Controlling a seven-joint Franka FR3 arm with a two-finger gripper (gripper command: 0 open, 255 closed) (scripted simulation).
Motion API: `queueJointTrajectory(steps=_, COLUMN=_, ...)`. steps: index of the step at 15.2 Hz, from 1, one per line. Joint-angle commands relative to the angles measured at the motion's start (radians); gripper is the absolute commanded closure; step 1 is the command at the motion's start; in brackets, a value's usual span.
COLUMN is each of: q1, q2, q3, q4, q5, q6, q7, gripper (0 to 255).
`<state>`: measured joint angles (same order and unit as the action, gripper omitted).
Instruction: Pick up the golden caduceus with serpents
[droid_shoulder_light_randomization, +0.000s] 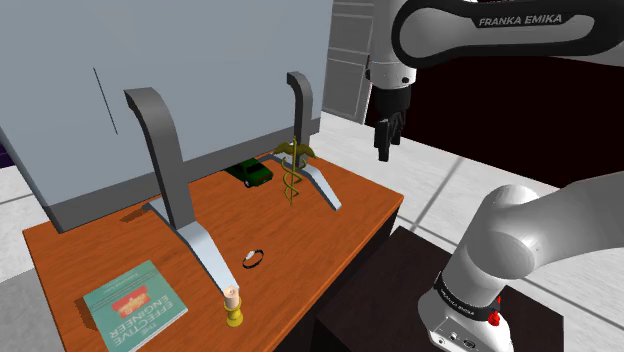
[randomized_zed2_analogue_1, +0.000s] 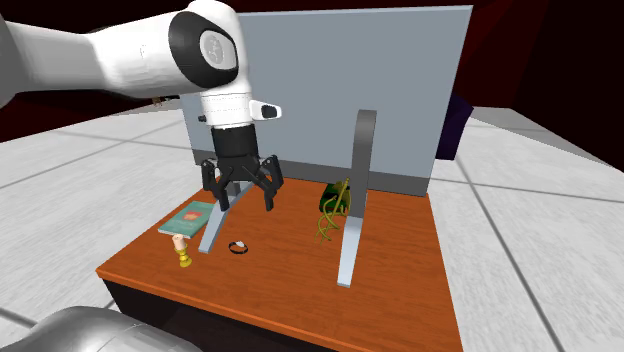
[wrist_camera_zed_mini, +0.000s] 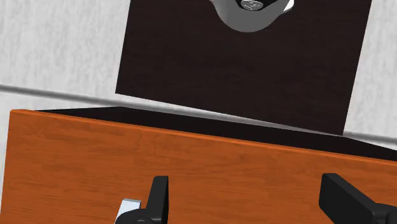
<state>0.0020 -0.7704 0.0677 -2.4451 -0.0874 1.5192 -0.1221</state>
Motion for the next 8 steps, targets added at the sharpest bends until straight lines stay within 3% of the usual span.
queueJointTrajectory(steps=1, q1=0.000, q2=0.000, q3=0.000, q4=0.000, q5=0.000, q6=0.000, q7=0.000, gripper=0)
queueJointTrajectory(steps=8, q1=-0.026, q2=0.204, q3=0.033, q4=-0.006, q5=-0.025, q6=0.262, q7=0.087, gripper=0)
